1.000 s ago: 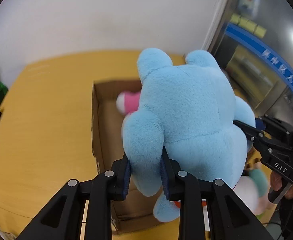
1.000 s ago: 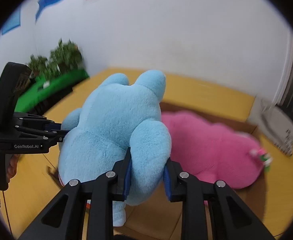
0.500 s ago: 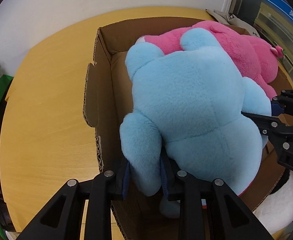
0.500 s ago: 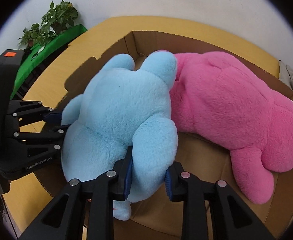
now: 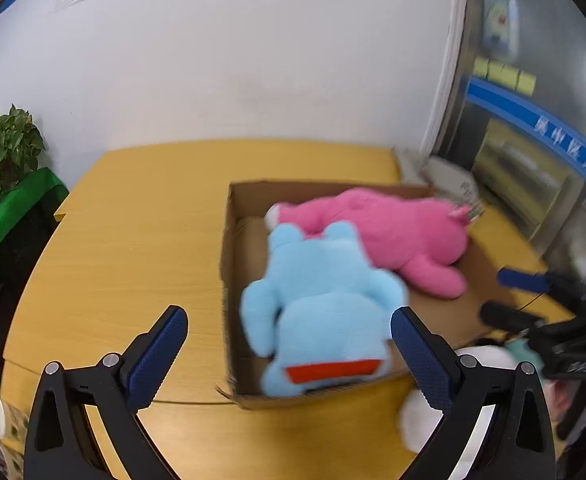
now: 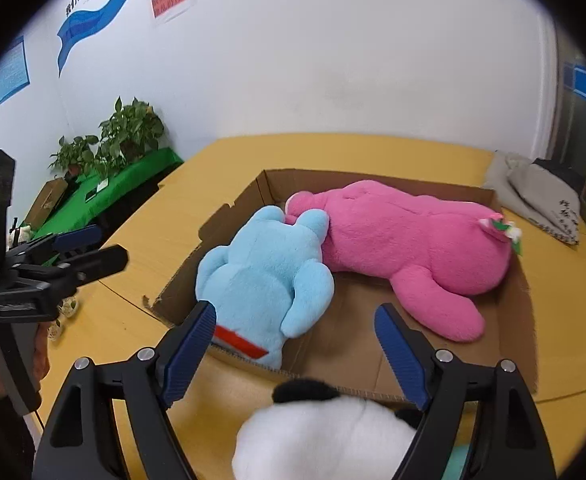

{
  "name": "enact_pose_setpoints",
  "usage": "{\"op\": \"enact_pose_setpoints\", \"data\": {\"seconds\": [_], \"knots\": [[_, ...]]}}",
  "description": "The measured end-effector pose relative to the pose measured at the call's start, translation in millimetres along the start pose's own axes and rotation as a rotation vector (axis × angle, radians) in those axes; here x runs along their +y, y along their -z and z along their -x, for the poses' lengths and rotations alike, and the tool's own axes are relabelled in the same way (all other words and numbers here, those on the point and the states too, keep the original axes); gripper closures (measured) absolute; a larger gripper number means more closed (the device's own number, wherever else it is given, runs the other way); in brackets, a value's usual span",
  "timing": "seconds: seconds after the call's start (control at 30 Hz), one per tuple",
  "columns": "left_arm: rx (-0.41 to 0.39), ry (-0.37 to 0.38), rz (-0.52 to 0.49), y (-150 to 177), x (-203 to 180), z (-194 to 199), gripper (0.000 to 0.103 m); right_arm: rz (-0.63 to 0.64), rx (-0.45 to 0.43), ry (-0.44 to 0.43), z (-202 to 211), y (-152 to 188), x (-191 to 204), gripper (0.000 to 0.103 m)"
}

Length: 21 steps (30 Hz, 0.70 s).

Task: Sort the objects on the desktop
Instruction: 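Lower the light blue bear into the box beside the pink bear and release, then withdraw both tools toward the white panda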

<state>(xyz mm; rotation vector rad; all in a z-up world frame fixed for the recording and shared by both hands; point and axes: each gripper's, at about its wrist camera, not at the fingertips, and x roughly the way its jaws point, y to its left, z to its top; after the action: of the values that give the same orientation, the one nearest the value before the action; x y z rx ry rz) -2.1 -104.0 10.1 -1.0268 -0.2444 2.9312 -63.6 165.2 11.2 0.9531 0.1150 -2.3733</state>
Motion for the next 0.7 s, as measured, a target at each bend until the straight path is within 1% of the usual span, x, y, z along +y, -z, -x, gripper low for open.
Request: {"op": "enact_pose_setpoints", "data": {"seconds": [0.07,0.13,0.2,0.27,0.33,0.43,0.6,0.7], "knots": [[-0.039,0.017,0.018,0,-21,18,0.000,0.024,-0.027,0.029,18,4,7,0.021],[-0.076,0.041,0.027,5,-32,42,0.000,0.042,-0.048,0.057,33,11,11,0.021],[-0.102,0.044,0.032,-2,-64,38,0.000,0.055,-0.056,0.071,48,20,13,0.021],[-0.118,0.042,0.034,-2,-82,45,0.000,0.060,-0.067,0.091,61,27,14,0.021],[-0.122,0.039,0.033,5,-91,56,0.000,0.062,-0.083,0.112,70,32,13,0.021],[-0.107,0.032,0.011,13,-106,64,0.000,0.075,-0.113,0.176,85,37,13,0.021],[-0.093,0.051,-0.018,21,-128,65,0.000,0.072,-0.140,0.222,98,43,9,0.021],[-0.091,0.047,-0.037,24,-138,65,0.000,0.064,-0.145,0.239,103,45,6,0.021]]}}
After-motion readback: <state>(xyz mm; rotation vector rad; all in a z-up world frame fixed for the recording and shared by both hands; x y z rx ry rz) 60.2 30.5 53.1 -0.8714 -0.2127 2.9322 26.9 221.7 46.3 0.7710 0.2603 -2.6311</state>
